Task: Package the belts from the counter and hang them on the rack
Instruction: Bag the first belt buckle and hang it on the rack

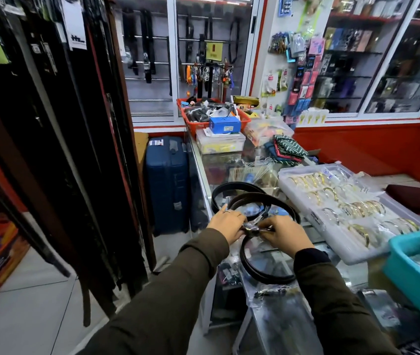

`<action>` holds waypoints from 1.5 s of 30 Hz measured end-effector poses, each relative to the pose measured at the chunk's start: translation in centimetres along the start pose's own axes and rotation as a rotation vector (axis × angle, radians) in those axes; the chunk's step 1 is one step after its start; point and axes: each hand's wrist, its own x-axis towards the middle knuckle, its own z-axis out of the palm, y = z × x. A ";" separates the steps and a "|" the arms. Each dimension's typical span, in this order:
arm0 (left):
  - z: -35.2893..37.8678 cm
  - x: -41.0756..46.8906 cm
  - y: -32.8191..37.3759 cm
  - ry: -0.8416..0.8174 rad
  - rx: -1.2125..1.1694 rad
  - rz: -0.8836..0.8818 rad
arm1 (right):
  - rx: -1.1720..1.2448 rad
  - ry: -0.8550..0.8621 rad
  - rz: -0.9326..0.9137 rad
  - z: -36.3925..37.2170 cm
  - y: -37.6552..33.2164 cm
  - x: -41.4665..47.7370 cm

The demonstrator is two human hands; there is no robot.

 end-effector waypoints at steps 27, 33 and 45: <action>-8.1 -18.8 -16.8 0.935 -1.337 -0.647 | 1.140 -0.136 -0.516 2.4 -26.6 6.3; -11.9 -21.7 -17.9 1.114 -1.366 -0.604 | 1.094 -0.154 -0.643 1.0 -31.5 6.3; -19.6 -28.6 -21.9 1.343 -1.406 -0.568 | 1.521 -0.224 -0.715 -3.8 -43.6 5.7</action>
